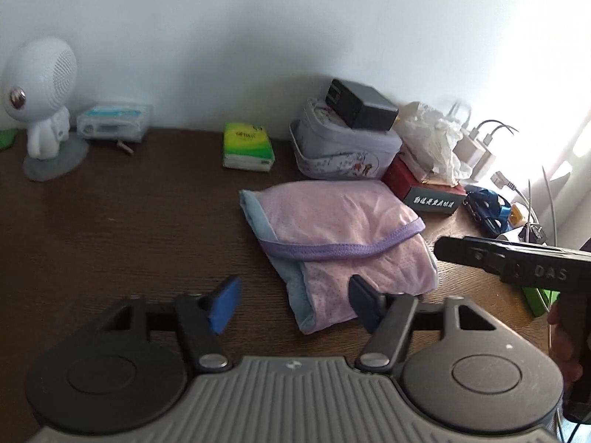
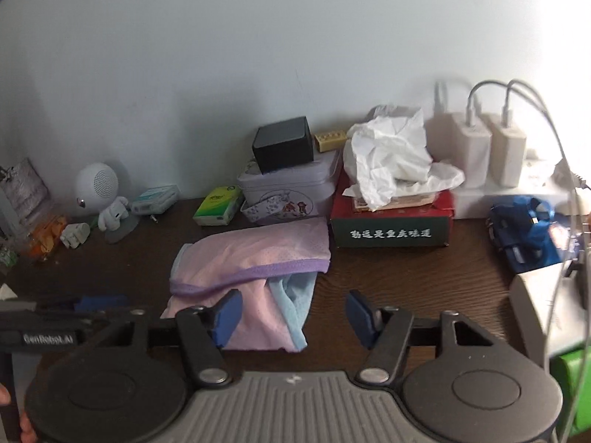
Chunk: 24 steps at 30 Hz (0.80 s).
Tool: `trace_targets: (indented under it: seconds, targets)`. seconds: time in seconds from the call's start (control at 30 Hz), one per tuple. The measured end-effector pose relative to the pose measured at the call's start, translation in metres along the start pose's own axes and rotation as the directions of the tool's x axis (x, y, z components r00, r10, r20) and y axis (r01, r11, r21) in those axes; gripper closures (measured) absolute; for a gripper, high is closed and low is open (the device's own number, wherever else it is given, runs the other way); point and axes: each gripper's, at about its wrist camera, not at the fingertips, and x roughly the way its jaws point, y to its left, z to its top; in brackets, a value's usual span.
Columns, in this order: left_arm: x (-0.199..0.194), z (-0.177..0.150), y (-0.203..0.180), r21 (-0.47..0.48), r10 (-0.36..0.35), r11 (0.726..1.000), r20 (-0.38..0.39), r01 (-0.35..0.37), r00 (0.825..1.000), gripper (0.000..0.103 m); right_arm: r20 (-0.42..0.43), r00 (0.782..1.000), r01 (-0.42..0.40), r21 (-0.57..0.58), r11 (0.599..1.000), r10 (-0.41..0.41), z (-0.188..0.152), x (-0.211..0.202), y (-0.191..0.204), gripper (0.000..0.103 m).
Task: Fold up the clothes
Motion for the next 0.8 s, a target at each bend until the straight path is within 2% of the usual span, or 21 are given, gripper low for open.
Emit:
trace_targets:
  seconds: [0.03,0.07,0.1,0.13,0.17,0.23,0.33,0.4,0.47,0.5,0.53,0.6,0.63,0.67,0.7,0.77,0.8]
  targets:
    - [0.004,0.001,0.003,-0.031,-0.011,0.999,-0.002,0.011,1.0,0.069,-0.016,1.0,-0.013,0.0,1.0,0.013,0.003,0.012,0.002,0.053]
    - [0.006,0.001,0.007,-0.068,-0.026,0.997,0.002,0.026,1.0,0.095,-0.032,0.999,-0.026,0.001,1.0,0.026,0.006,0.024,0.003,0.058]
    - [0.006,0.001,0.01,-0.089,-0.041,0.995,0.002,0.041,0.999,0.103,-0.06,0.998,-0.028,-0.027,0.999,0.026,0.007,0.033,0.009,0.075]
    - [0.006,0.001,0.011,-0.099,-0.057,0.993,0.0,0.057,0.998,0.103,-0.075,0.997,-0.025,-0.048,0.999,0.021,0.007,0.039,0.015,0.091]
    - [0.002,0.001,0.012,-0.109,-0.061,0.992,0.017,0.063,0.998,0.103,-0.078,0.997,-0.023,-0.056,0.998,0.018,0.008,0.038,0.02,0.1]
    - [-0.019,0.003,0.011,-0.125,-0.089,0.987,0.081,0.099,0.993,0.103,-0.069,0.997,-0.03,-0.07,0.997,0.025,0.011,0.029,0.032,0.101]
    - [-0.078,0.015,-0.004,-0.092,-0.152,0.981,0.18,0.17,0.972,0.103,0.013,0.996,-0.084,-0.134,0.987,0.086,0.026,-0.024,0.057,0.101]
    - [-0.13,0.025,-0.018,-0.064,-0.188,0.975,0.266,0.212,0.945,0.103,0.091,0.989,-0.096,-0.175,0.98,0.113,0.039,-0.074,0.08,0.102]
    - [-0.193,0.03,-0.033,-0.023,-0.23,0.967,0.347,0.253,0.909,0.103,0.175,0.974,-0.106,-0.223,0.969,0.147,0.051,-0.132,0.107,0.102]
    - [-0.226,0.031,-0.04,-0.006,-0.233,0.967,0.382,0.255,0.894,0.103,0.216,0.962,-0.107,-0.264,0.959,0.167,0.055,-0.163,0.124,0.102]
    - [-0.259,0.03,-0.046,0.012,-0.231,0.969,0.41,0.249,0.882,0.098,0.255,0.949,-0.105,-0.306,0.946,0.188,0.059,-0.195,0.141,0.102]
    - [-0.319,0.02,-0.056,0.058,-0.214,0.975,0.481,0.213,0.85,0.079,0.311,0.922,-0.091,-0.403,0.91,0.23,0.06,-0.255,0.176,0.102]
    - [-0.346,0.011,-0.059,0.073,-0.191,0.981,0.518,0.18,0.833,0.058,0.333,0.907,-0.08,-0.464,0.882,0.258,0.056,-0.284,0.192,0.102]
    - [-0.37,0.001,-0.061,0.084,-0.166,0.986,0.553,0.143,0.817,0.05,0.34,0.903,-0.063,-0.498,0.865,0.262,0.051,-0.305,0.205,0.102]
    - [-0.391,-0.009,-0.06,0.087,-0.144,0.99,0.574,0.115,0.806,0.05,0.346,0.9,-0.046,-0.53,0.847,0.265,0.045,-0.326,0.217,0.102]
    - [-0.422,-0.033,-0.053,0.086,-0.132,0.991,0.564,0.1,0.815,0.05,0.379,0.885,-0.003,-0.576,0.818,0.27,0.024,-0.358,0.234,0.102]
    - [-0.432,-0.051,-0.048,0.087,-0.128,0.992,0.552,0.095,0.824,0.05,0.396,0.878,0.01,-0.574,0.819,0.268,0.008,-0.374,0.238,0.102]
